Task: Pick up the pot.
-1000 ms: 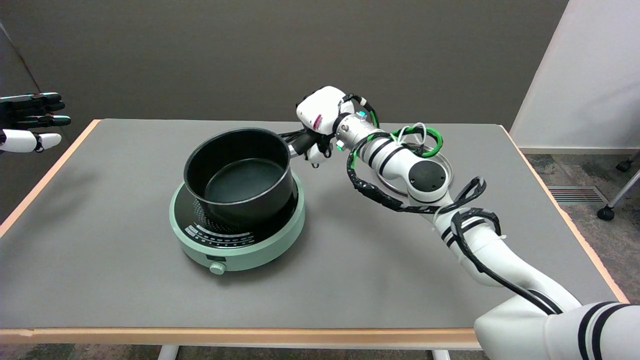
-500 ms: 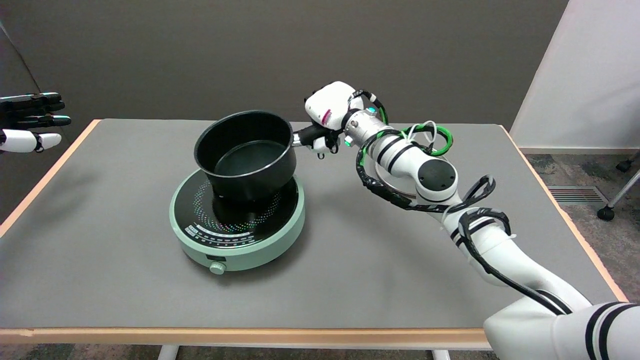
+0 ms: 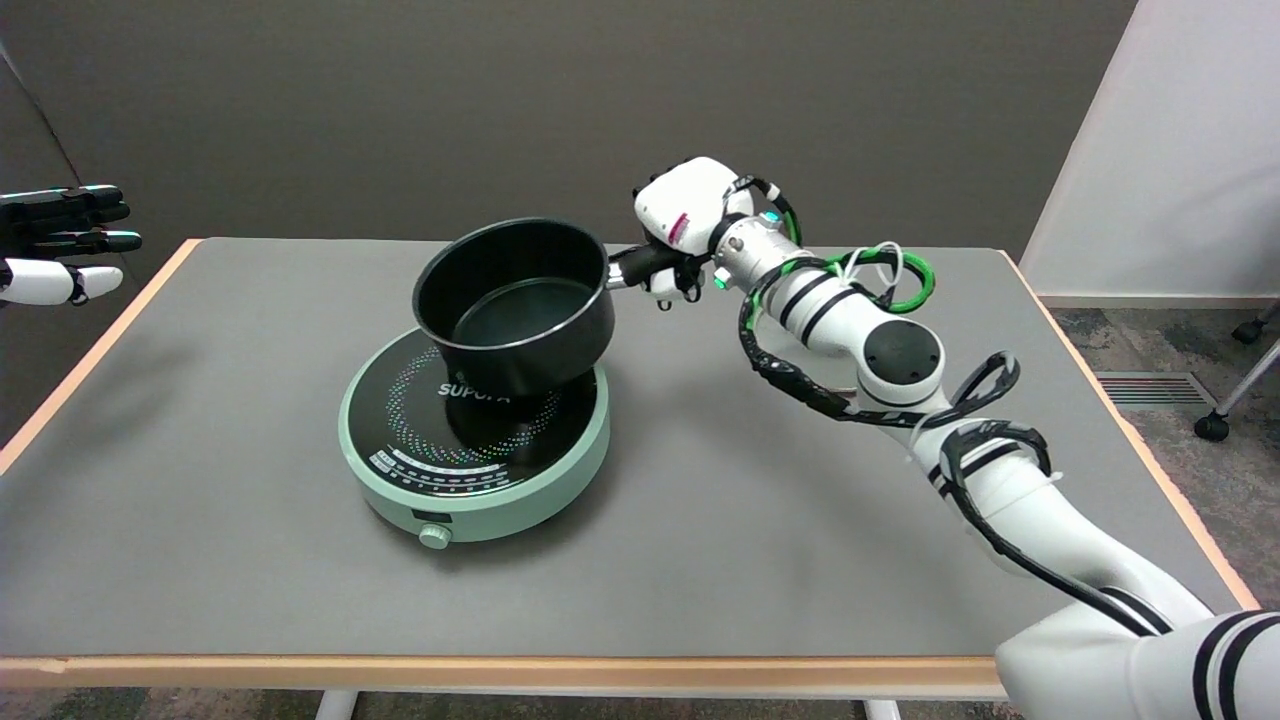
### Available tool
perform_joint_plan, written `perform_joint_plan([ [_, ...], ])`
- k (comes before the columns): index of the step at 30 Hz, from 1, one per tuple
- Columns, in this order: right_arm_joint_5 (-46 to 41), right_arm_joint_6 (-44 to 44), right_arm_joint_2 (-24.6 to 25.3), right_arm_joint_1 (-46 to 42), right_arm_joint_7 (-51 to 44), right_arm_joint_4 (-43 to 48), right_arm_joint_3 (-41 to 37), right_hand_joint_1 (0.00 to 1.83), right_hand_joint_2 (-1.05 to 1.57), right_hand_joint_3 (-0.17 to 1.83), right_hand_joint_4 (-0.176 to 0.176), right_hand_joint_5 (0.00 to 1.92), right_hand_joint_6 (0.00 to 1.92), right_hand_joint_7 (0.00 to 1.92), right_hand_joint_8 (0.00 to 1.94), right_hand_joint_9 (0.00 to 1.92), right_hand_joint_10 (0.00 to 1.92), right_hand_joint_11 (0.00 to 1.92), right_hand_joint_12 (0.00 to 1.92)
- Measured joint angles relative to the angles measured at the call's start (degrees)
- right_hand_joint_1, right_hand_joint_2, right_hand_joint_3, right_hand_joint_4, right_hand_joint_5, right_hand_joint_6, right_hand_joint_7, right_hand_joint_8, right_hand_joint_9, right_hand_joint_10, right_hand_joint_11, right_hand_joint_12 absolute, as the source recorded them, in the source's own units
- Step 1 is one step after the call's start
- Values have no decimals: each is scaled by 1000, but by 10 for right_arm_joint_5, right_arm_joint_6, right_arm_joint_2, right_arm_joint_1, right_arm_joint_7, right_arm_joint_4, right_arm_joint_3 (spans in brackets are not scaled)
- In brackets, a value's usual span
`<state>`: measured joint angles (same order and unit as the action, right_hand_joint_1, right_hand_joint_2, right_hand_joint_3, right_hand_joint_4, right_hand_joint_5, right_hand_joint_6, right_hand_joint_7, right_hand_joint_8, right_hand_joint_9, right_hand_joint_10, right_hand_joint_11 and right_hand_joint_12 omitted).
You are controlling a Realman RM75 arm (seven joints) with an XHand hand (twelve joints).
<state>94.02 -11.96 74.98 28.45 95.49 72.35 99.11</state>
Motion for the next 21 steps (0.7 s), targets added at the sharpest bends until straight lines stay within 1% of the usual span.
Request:
perform_joint_plan([
  [21, -49, 21, -52, -65, 14, 77, -59, 920, 1132, 843, -82, 1680, 1680, 1680, 1680, 1680, 1680, 1680, 1680],
])
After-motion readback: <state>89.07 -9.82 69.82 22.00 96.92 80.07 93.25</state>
